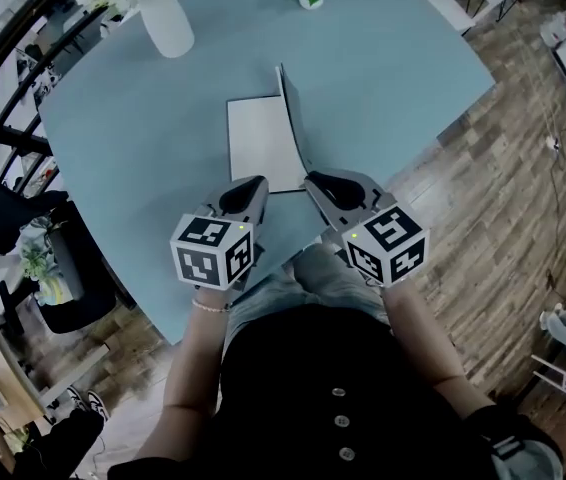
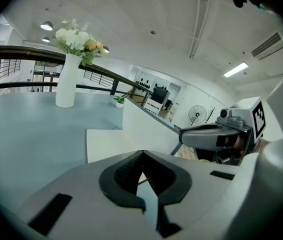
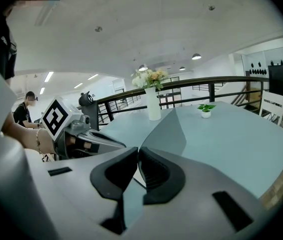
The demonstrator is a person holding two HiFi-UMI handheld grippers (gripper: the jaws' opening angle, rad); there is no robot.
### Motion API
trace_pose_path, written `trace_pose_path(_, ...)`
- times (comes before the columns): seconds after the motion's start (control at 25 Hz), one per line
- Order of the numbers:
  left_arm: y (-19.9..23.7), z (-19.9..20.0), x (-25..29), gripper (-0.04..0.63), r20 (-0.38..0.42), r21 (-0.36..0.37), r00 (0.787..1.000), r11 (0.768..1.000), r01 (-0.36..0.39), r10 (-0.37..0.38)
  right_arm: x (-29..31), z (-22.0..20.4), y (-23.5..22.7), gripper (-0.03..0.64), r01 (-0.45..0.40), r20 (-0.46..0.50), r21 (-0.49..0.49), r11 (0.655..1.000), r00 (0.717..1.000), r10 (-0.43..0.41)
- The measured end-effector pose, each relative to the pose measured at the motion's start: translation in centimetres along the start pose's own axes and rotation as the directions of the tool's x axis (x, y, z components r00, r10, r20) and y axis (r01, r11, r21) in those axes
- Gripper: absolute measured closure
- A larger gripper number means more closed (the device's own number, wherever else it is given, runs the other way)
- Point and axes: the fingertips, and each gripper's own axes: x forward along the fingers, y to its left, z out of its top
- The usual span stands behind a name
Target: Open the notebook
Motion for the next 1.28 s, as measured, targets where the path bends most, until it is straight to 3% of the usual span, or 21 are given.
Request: trace_pose_path(1.28, -5.1, 0.0, 4.8, 0.578, -0.077, 0.049, 0.996, 0.997, 0.058, -0.054, -5.1, -4.3, -7.8, 0.587, 0.119, -0.017, 0.132, 0.984, 0.993, -0.118)
